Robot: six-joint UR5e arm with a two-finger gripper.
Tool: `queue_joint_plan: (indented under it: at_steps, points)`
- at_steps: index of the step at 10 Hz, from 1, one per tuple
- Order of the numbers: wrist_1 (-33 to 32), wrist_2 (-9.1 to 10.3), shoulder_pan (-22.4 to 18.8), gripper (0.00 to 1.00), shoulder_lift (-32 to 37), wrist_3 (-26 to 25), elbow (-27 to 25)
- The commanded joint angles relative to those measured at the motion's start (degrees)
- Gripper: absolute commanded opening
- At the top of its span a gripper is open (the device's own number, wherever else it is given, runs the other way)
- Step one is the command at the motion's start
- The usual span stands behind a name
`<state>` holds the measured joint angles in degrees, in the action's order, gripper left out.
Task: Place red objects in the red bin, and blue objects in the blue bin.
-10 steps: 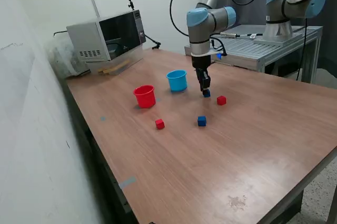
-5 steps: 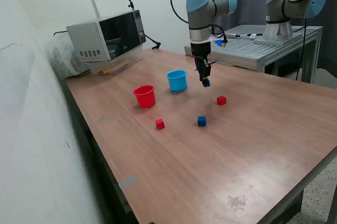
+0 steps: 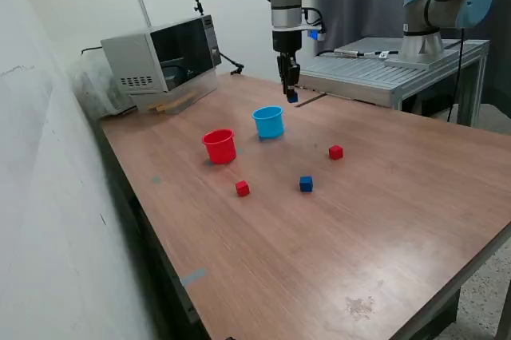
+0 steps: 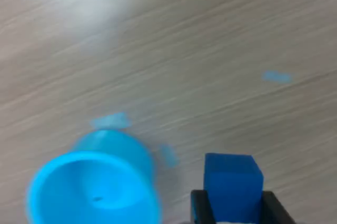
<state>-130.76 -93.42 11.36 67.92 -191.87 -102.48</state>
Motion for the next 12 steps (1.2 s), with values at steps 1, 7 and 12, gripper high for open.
queue_joint_plan:
  at_steps: [1, 7, 12]
  points:
    - [0.3, 0.0, 6.1, 0.0, 0.3, 1.7, 0.0]
    - [-1.7, 0.61, 8.4, 0.0, 0.0, 2.5, -0.1]
    - [-3.6, 0.7, 8.3, 0.0, -0.2, 2.5, 0.0]
